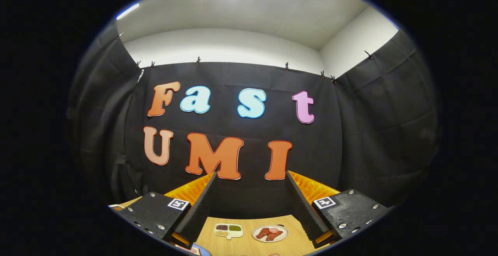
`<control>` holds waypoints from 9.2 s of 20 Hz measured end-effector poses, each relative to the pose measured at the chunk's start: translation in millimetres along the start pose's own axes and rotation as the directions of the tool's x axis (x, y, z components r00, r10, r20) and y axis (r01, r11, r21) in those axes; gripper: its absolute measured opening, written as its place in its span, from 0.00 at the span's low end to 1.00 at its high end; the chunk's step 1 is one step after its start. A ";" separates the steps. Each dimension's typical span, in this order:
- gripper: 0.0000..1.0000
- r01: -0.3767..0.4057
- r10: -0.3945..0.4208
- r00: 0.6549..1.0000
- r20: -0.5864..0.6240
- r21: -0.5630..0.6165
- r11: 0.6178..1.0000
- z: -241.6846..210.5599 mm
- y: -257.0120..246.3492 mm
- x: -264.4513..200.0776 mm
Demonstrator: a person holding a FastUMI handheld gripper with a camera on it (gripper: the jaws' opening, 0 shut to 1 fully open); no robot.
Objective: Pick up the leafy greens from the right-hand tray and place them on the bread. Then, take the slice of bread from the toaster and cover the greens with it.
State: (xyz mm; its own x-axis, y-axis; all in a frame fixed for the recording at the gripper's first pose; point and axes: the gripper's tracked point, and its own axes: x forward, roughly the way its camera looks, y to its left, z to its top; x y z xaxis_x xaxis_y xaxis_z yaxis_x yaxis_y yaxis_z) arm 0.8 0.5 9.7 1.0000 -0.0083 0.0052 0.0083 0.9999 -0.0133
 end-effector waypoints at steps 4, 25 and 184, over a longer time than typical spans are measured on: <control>1.00 -0.006 0.006 1.000 0.005 0.010 1.000 2.2 3.8 3.2; 1.00 -0.051 0.078 0.894 -0.441 0.073 0.996 -170.8 4.8 -1.5; 0.13 -0.151 0.697 -0.010 -0.717 0.690 0.708 -275.5 435.8 -107.7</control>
State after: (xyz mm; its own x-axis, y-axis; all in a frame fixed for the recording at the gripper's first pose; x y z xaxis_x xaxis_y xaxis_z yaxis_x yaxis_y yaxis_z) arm -101.9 433.5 -272.1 -0.0005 0.6871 -0.7266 -0.1489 0.7184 0.6795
